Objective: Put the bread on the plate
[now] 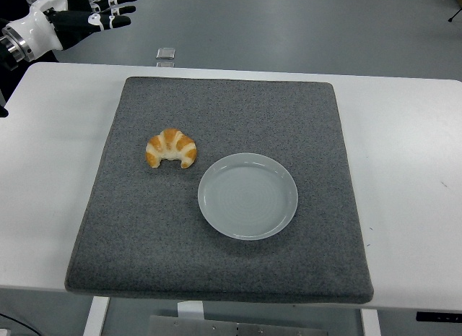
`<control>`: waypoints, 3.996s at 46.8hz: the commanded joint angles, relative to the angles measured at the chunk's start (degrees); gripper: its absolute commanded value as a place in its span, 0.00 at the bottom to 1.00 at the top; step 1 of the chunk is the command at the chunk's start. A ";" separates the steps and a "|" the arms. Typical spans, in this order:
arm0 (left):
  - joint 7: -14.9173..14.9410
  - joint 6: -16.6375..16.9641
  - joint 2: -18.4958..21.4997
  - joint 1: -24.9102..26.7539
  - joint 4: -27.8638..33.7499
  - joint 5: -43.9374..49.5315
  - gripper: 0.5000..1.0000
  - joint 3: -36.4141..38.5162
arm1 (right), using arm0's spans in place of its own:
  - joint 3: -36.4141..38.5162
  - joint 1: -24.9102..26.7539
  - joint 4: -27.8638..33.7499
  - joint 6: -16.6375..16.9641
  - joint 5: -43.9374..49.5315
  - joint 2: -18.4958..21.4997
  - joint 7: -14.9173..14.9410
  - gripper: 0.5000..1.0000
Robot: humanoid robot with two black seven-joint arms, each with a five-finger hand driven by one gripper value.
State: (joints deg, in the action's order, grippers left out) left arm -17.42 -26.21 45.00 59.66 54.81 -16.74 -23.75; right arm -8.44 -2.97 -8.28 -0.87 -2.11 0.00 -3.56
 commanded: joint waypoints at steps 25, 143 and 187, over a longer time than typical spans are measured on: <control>0.01 0.89 3.52 0.02 8.82 -35.64 0.98 5.30 | 0.00 0.07 -0.07 0.00 0.00 0.00 -0.05 0.86; -2.45 15.75 -13.89 -3.59 -3.31 -51.73 0.00 10.22 | 0.00 0.07 0.02 -0.09 0.09 0.00 0.04 0.86; -2.62 7.14 -3.69 12.05 -2.96 -47.16 0.00 9.16 | 0.00 0.07 0.02 0.00 0.00 0.00 -0.05 0.86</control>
State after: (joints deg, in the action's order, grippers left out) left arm -20.11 -17.96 41.27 69.67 51.86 -63.92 -14.71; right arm -8.44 -2.90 -8.26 -0.96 -2.06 0.00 -3.59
